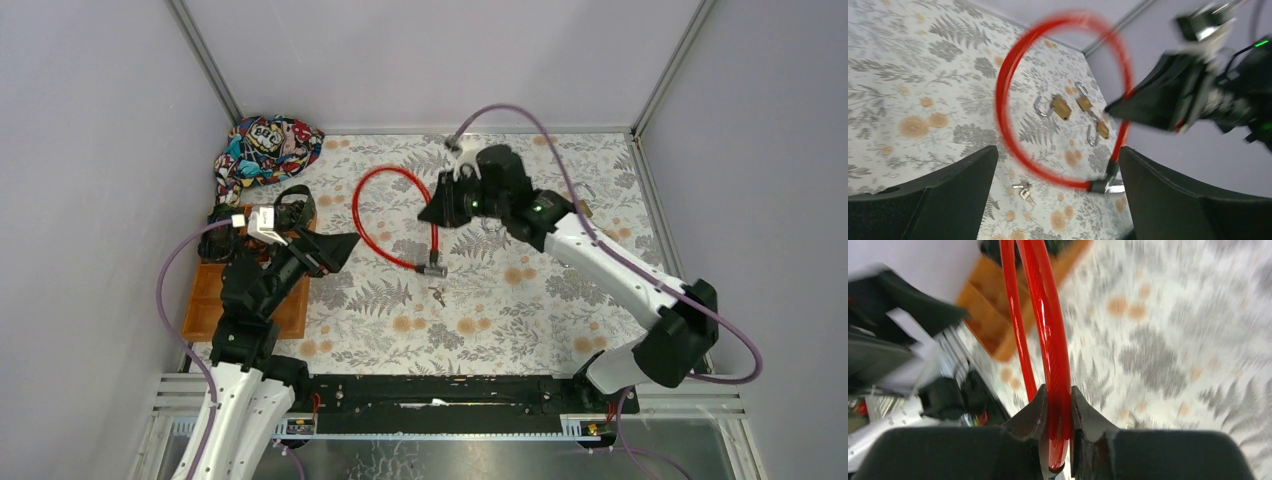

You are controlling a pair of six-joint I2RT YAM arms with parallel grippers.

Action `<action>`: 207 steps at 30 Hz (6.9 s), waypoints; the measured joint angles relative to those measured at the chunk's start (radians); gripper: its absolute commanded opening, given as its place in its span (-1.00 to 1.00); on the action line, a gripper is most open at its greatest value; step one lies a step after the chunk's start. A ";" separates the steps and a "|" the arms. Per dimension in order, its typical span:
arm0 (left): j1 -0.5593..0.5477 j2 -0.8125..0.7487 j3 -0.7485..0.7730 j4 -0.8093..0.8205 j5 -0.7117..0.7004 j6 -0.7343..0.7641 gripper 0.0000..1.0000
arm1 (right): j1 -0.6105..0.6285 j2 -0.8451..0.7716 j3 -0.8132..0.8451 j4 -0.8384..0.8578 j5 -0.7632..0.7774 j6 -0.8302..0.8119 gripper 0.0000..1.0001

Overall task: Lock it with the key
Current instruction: Place the lock at the center of the board, then pick up the lock from the center of the board, then lock the lock.

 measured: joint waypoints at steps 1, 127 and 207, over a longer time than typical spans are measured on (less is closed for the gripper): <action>0.005 -0.011 -0.003 -0.019 -0.015 0.007 0.97 | -0.005 0.016 -0.055 -0.014 -0.026 0.016 -1.00; -0.381 0.559 0.275 -0.138 0.076 1.433 -1.00 | -0.009 -0.061 -0.277 0.050 -0.077 -0.159 0.99; -0.354 0.254 0.366 0.127 0.372 0.349 -0.19 | -0.127 -0.270 -0.407 0.840 -0.742 0.328 -1.00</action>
